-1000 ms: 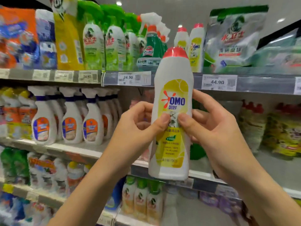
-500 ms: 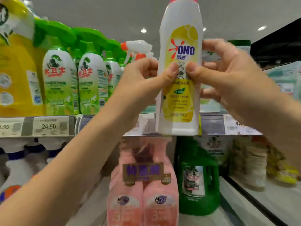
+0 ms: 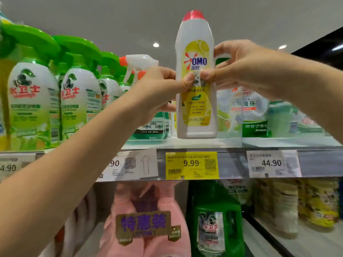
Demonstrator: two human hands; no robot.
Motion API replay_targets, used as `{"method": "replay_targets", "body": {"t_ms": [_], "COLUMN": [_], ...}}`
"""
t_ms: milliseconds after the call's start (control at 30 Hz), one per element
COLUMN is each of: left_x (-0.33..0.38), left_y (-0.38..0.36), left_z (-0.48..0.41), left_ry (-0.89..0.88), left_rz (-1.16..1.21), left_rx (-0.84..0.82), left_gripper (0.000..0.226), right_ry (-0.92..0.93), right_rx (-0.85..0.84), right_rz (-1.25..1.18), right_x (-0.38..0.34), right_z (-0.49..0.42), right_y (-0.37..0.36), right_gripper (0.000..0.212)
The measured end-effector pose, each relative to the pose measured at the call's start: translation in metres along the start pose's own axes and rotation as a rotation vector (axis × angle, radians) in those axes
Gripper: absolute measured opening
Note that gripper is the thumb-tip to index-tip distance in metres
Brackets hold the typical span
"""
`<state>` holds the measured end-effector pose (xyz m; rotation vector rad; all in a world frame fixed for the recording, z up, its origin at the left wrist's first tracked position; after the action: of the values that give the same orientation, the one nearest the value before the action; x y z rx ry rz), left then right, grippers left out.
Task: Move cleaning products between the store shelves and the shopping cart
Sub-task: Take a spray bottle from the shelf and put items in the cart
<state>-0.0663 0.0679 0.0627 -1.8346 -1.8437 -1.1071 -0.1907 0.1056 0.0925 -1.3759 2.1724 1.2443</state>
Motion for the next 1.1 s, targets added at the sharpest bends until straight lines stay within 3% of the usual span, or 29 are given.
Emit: {"method": "replay_targets", "body": {"t_ms": [167,300,400,567,700,867,1033,1100], "left_x": [-0.011,-0.022,-0.024,-0.028,-0.034,-0.050,-0.066,-0.074], "left_y": [-0.002,-0.006,-0.006,-0.007,-0.017,-0.026,-0.036,-0.044], "left_z": [-0.007,-0.011,-0.015,-0.031,-0.051,-0.069,-0.071,-0.068], "left_ry": [0.043,0.090,0.103,0.140,0.093,0.135,0.178,0.169], "left_rz": [-0.066,-0.183,-0.230,-0.488,-0.694,-0.971,-1.173,-1.214], "left_rx": [0.011,-0.002,-0.026,-0.072,-0.091,-0.146,-0.235,-0.295], "left_gripper": [0.020,0.012,0.013,0.026,0.019,0.028,0.007,0.012], "right_ry": [-0.053,-0.107,-0.123,-0.150,-0.214,-0.255,-0.213,-0.208], "right_rx": [-0.092,-0.176,-0.214,-0.200,-0.201,-0.240,-0.271,-0.267], "right_rz": [0.031,0.055,0.119,0.314,0.344,0.348,0.322,0.303], "right_x": [0.014,0.029,0.033,0.044,0.066,0.089,0.109,0.116], "right_z": [-0.015,-0.022,-0.031,-0.056,-0.082,-0.109,-0.129,-0.137], "right_y": [-0.004,-0.012,-0.012,-0.012,-0.012,-0.017,-0.026,-0.029], "right_gripper": [0.058,0.038,0.043,0.032,0.022,0.027,0.022,0.017]}}
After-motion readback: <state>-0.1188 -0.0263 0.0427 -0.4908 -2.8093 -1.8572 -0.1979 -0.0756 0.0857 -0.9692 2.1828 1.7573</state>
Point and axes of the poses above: each hand's wrist, its own z-axis away from the middle knuckle, its own y-axis out of the back of the hand, x = y × z, the point moved 10 cm from there along -z, towards the middle knuckle, and after that the axes turned 2 degrees about -y, right-handed, at the moved point
